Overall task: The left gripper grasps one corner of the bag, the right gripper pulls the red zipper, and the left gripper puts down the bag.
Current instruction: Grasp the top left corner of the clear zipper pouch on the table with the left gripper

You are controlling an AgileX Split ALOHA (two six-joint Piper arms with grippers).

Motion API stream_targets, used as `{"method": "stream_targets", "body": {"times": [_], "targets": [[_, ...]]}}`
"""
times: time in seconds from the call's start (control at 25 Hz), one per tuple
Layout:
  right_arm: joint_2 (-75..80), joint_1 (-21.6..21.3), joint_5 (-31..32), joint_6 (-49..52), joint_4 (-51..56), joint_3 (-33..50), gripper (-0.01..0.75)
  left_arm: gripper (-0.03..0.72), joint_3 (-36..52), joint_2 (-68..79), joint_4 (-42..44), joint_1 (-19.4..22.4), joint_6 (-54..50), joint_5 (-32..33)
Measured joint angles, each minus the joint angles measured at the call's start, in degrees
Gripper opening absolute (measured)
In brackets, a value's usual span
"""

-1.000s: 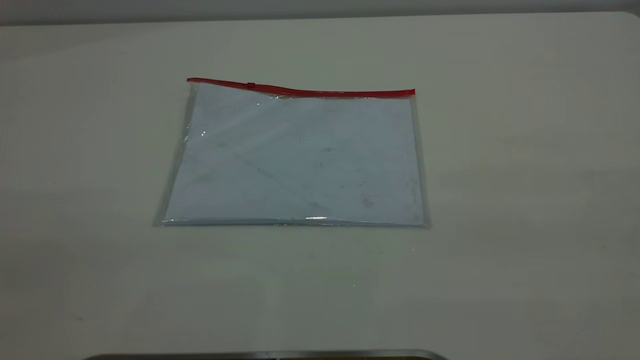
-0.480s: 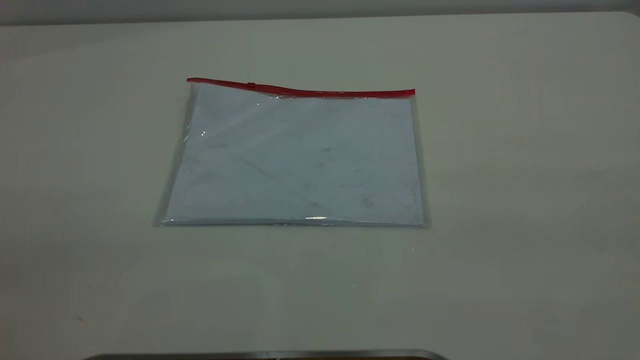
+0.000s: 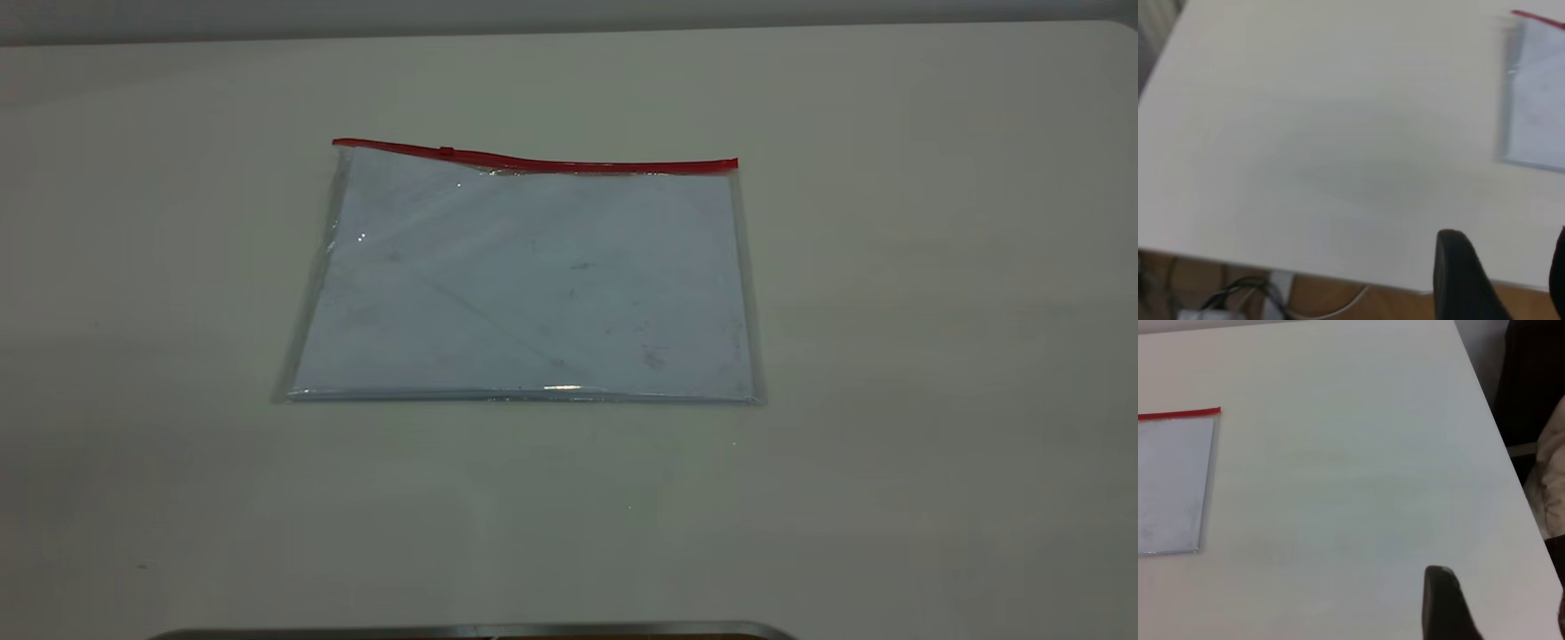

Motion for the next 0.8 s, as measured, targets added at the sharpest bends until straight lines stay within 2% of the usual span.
{"method": "stream_targets", "body": {"times": [0.16, 0.36, 0.52, 0.64, 0.8], "targets": [[0.2, 0.0, -1.2, -3.2, 5.2, -0.3, 0.421, 0.389, -1.8, 0.3, -2.9, 0.0, 1.0, -2.1], [12.3, 0.0, -10.2, -13.9, 17.7, -1.2, 0.419, 0.389, -7.8, 11.1, -2.9, 0.0, 2.0, -3.8], [28.5, 0.0, -19.3, -27.7, 26.3, -1.2, 0.447, 0.407, -11.7, 26.6, -3.2, 0.0, 5.9, -8.7], [39.2, 0.0, -25.6, -39.7, 36.4, -1.2, 0.497, 0.461, -13.2, 38.2, -5.4, 0.0, 9.9, -14.0], [52.3, 0.0, -29.2, -55.9, 53.0, -2.1, 0.532, 0.532, -13.5, 51.6, -9.5, 0.0, 15.4, -21.3]]}}
